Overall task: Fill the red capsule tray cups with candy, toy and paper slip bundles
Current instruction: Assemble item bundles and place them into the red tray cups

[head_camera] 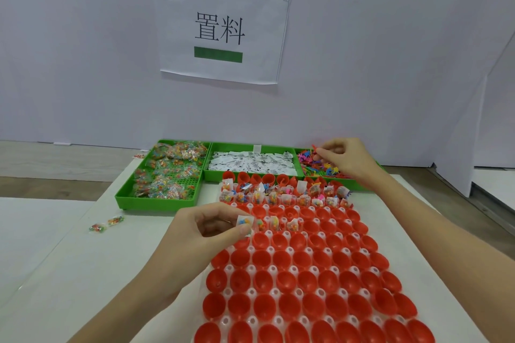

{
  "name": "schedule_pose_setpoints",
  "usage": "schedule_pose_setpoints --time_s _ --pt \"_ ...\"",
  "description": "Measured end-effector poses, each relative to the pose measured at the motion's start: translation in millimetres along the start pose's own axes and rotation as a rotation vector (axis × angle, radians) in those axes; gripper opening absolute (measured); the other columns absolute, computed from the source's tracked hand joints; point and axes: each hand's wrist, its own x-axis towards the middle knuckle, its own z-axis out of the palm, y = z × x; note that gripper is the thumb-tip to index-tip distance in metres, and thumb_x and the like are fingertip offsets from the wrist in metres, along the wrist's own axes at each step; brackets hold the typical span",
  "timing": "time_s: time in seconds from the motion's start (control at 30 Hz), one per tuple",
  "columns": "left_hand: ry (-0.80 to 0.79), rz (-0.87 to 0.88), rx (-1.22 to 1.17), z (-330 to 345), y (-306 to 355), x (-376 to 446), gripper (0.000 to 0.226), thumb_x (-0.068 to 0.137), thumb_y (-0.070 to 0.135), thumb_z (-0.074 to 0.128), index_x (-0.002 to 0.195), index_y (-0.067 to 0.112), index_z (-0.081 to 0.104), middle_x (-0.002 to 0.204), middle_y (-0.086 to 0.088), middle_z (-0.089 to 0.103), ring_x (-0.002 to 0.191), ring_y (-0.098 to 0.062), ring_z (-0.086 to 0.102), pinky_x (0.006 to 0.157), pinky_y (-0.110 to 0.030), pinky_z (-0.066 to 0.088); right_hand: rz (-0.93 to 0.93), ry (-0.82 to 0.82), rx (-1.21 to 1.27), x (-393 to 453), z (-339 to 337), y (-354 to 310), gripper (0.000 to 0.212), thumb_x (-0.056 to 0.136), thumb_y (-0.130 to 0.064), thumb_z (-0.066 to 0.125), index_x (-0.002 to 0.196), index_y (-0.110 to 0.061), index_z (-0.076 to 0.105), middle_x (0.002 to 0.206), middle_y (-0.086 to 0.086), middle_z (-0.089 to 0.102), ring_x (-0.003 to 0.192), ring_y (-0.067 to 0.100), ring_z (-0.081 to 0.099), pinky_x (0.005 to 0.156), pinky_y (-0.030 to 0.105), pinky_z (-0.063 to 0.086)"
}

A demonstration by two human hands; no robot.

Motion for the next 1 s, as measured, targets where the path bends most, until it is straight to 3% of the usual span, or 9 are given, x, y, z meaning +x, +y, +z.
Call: schedule_pose_setpoints --time_s 0.13,0.3,0.43,0.67,0.83,1.0 --pt "0.013 0.043 -0.017 3 3 -1 0.022 0.076 0.030 0.085 0.099 0.029 0.082 0.087 -0.004 0.078 0.084 -0.018 0.074 0.077 -0.017 0.056 0.018 -0.103 0.381 -57 11 -25 0.015 0.096 -0.022 0.067 0.103 -0.012 0.077 0.096 0.005 0.078 0.084 0.012 0.069 0.072 0.022 0.056" --pt "0.032 0.080 -0.100 11 5 -5 0.026 0.070 0.024 0.090 0.094 0.021 0.080 0.087 -0.007 0.077 0.081 -0.017 0.074 0.074 -0.019 0.057 0.022 -0.245 0.549 -141 39 -48 0.018 0.093 -0.029 0.069 0.102 -0.016 0.079 0.099 0.010 0.077 0.081 0.012 0.066 0.071 0.019 0.055" --pt "-0.027 0.081 -0.105 21 2 -10 0.025 0.071 0.025 0.092 0.088 0.014 0.078 0.083 -0.008 0.077 0.078 -0.017 0.074 0.071 -0.018 0.056 0.003 -0.265 0.503 -185 62 -63 0.014 0.088 -0.032 0.073 0.097 -0.023 0.080 0.087 0.002 0.077 0.072 0.005 0.064 0.068 0.015 0.051" --pt "-0.025 0.094 -0.065 28 -3 -11 0.019 0.071 0.022 0.091 0.082 0.015 0.079 0.082 -0.009 0.078 0.080 -0.023 0.077 0.071 -0.021 0.058 -0.081 -0.147 0.369 -198 72 -66 0.013 0.091 -0.020 0.076 0.093 -0.032 0.080 0.089 -0.005 0.078 0.085 0.012 0.074 0.076 0.022 0.057" --pt "0.014 0.112 -0.048 29 -7 -10 0.026 0.067 0.022 0.094 0.084 0.015 0.076 0.079 -0.011 0.076 0.073 -0.020 0.075 0.069 -0.022 0.057 -0.058 -0.250 0.353 -201 65 -62 0.023 0.097 -0.016 0.068 0.100 -0.036 0.080 0.088 -0.005 0.079 0.079 0.013 0.075 0.071 0.021 0.057" --pt "0.060 0.232 0.023 27 -1 -10 0.025 0.068 0.022 0.093 0.086 0.017 0.077 0.077 -0.010 0.077 0.072 -0.021 0.075 0.067 -0.018 0.056 -0.082 -0.312 0.422 -200 57 -64 0.019 0.094 -0.020 0.072 0.103 -0.035 0.080 0.094 -0.007 0.080 0.089 0.011 0.076 0.080 0.018 0.058"
